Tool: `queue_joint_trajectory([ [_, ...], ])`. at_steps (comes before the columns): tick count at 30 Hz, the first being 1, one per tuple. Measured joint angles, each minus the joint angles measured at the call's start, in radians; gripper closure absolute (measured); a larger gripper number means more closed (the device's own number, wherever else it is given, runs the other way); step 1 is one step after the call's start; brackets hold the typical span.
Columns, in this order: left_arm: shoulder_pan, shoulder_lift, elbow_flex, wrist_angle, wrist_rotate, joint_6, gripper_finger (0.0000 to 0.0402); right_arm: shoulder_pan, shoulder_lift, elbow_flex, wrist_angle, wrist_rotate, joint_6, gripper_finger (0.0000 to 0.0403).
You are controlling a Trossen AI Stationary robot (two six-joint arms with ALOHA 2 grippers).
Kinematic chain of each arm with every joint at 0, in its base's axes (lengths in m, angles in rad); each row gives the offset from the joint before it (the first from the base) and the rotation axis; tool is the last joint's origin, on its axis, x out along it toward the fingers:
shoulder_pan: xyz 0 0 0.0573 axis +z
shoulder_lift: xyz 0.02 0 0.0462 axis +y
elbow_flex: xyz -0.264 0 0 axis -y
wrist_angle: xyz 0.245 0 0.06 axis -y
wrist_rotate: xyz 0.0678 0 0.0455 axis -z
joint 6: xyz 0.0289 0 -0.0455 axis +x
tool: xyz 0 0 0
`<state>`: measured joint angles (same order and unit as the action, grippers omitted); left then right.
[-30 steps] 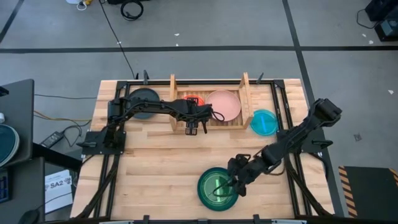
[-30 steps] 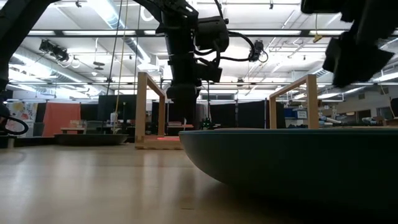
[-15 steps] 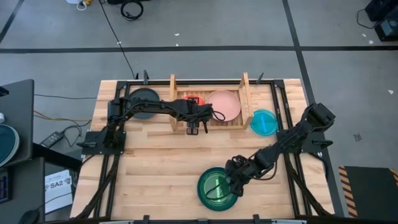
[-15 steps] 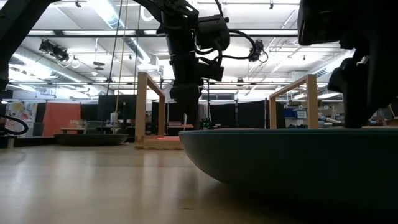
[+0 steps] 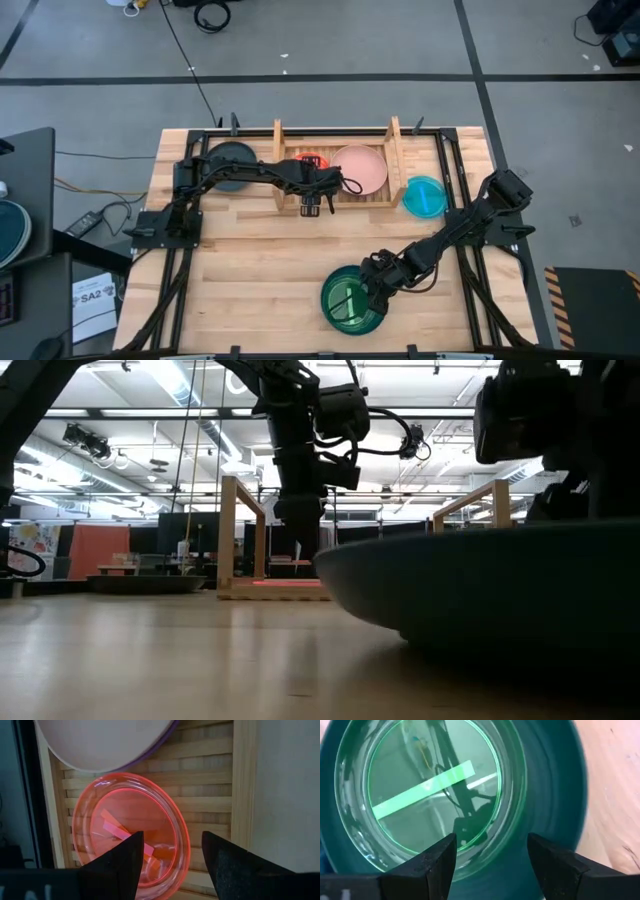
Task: Place and stack plates onto a shelf
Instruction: Stack the small green plate on top of the small pink plate on the shelf
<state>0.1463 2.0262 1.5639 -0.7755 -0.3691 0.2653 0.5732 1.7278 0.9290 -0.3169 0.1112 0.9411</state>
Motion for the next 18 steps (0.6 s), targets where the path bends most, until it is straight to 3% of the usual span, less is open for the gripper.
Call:
queue_joint_trajectory([
  [18, 0.000, 0.000, 0.000, -0.001, 0.000, 0.000, 0.0196, 0.000, 0.031, 0.000, 0.024, 0.000, -0.008, 0.0155],
])
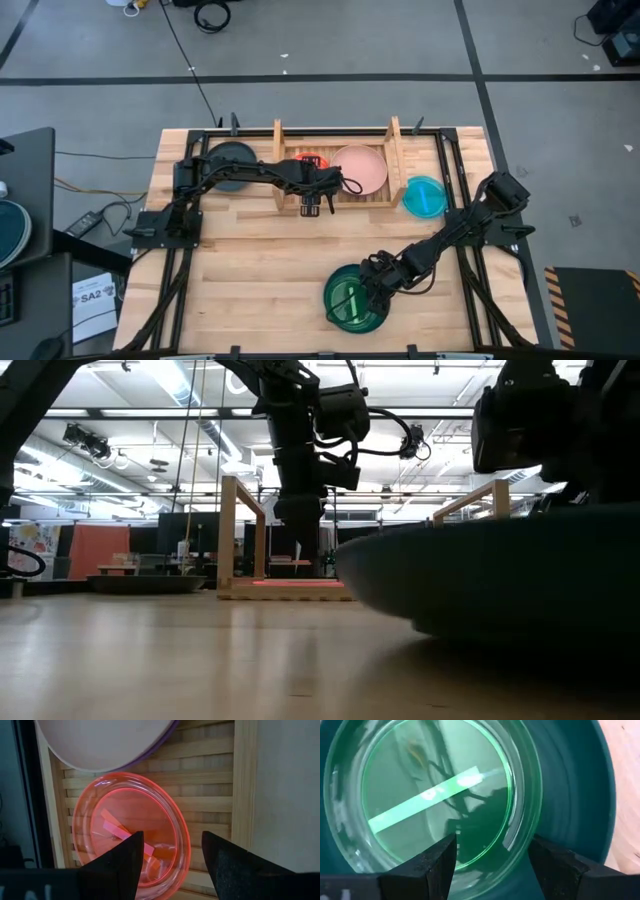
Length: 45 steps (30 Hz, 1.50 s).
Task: Place and stack plates onto a shelf
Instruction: Stack the small green plate on top of the small pink plate on the shelf
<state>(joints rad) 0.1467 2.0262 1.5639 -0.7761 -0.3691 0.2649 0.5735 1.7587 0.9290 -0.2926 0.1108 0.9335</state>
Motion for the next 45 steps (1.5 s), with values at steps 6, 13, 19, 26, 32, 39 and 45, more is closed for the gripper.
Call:
queue_joint_trajectory([
  [6, 0.000, 0.000, 0.000, 0.000, 0.000, 0.000, 0.0196, 0.000, 0.005, 0.000, 0.008, 0.000, -0.011, 0.0155],
  [13, 0.000, 0.000, 0.000, 0.000, 0.000, 0.000, 0.0196, 0.000, 0.007, 0.000, 0.035, 0.000, -0.067, 0.0155],
  [19, 0.000, 0.000, 0.000, 0.000, 0.000, 0.000, 0.0196, 0.000, 0.007, 0.000, 0.038, 0.000, -0.073, 0.0155],
  [26, 0.000, 0.000, 0.000, 0.000, 0.000, 0.000, 0.0196, 0.000, 0.007, 0.000, 0.036, 0.000, -0.073, 0.0169],
  [32, 0.000, 0.000, 0.000, 0.000, 0.000, 0.004, 0.0196, 0.000, 0.007, 0.000, 0.035, -0.001, -0.072, 0.0224],
  [39, 0.000, 0.000, 0.000, 0.000, -0.004, 0.012, 0.0196, 0.000, 0.007, -0.001, 0.035, -0.001, -0.072, 0.0290],
  [45, 0.000, -0.027, 0.000, -0.007, -0.004, 0.013, 0.0196, 0.000, 0.007, -0.001, 0.036, -0.001, -0.072, 0.0336],
])
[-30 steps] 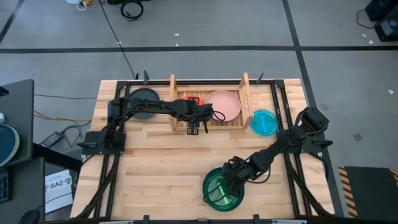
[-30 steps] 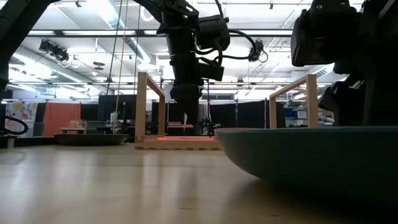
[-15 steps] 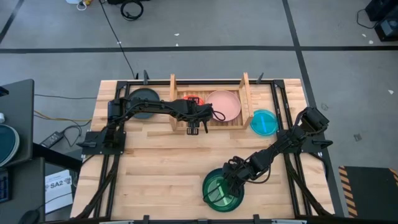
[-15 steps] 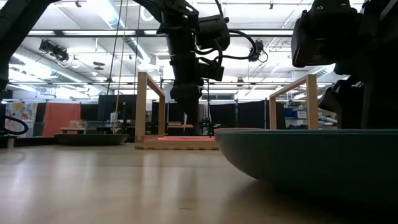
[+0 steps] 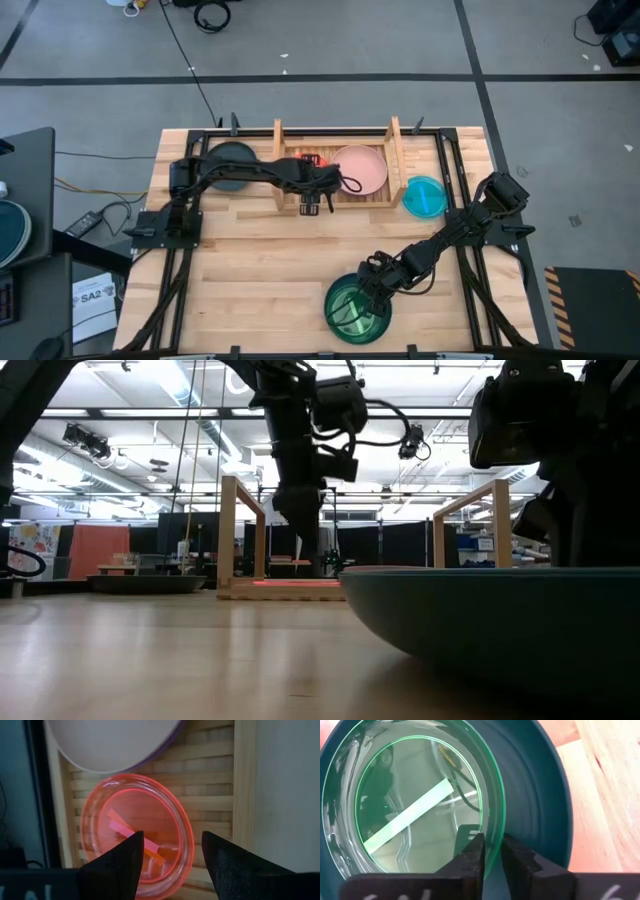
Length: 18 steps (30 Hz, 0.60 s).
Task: Place and stack plates onto a shelf
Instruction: Stack the small green plate on top of the small pink plate on the shelf
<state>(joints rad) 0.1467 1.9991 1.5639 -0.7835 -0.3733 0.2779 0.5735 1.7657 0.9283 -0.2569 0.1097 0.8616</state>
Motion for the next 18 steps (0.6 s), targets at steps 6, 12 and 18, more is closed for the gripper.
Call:
queue_joint_trajectory([
  [6, 0.000, -0.066, 0.002, 0.004, 0.000, -0.005, 0.0196, 0.000, 0.000, 0.000, 0.000, 0.000, 0.000, 0.0381],
  [12, -0.005, -0.137, 0.001, -0.013, 0.003, -0.058, 0.0196, 0.000, 0.000, 0.000, 0.002, 0.000, 0.001, 0.0392],
  [18, -0.030, -0.205, 0.001, -0.050, 0.026, -0.133, 0.0196, 0.000, 0.000, 0.000, 0.013, 0.000, 0.000, 0.0396],
])
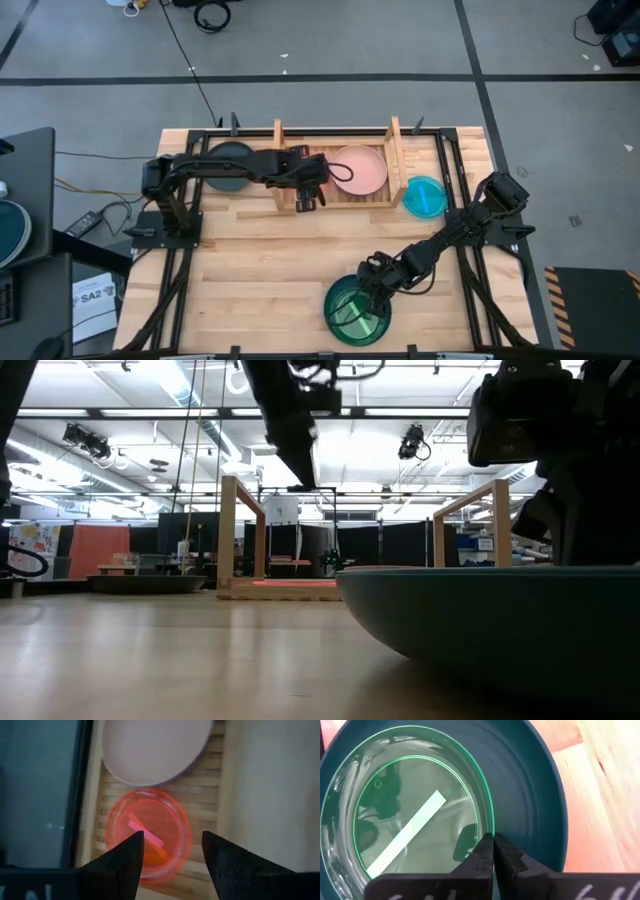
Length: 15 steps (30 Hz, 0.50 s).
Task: Place and stack plates onto a shelf
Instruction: Stack the small green plate on top of the small pink plate on the shelf
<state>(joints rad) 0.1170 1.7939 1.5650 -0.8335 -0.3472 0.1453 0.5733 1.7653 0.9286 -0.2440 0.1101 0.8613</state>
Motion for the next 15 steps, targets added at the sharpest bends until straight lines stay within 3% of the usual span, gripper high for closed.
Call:
queue_joint_trajectory([
  [15, -0.131, -0.119, -0.001, -0.067, 0.040, -0.032, 0.0196, -0.019, -0.076, 0.000, 0.034, 0.001, -0.029, 0.0397],
])
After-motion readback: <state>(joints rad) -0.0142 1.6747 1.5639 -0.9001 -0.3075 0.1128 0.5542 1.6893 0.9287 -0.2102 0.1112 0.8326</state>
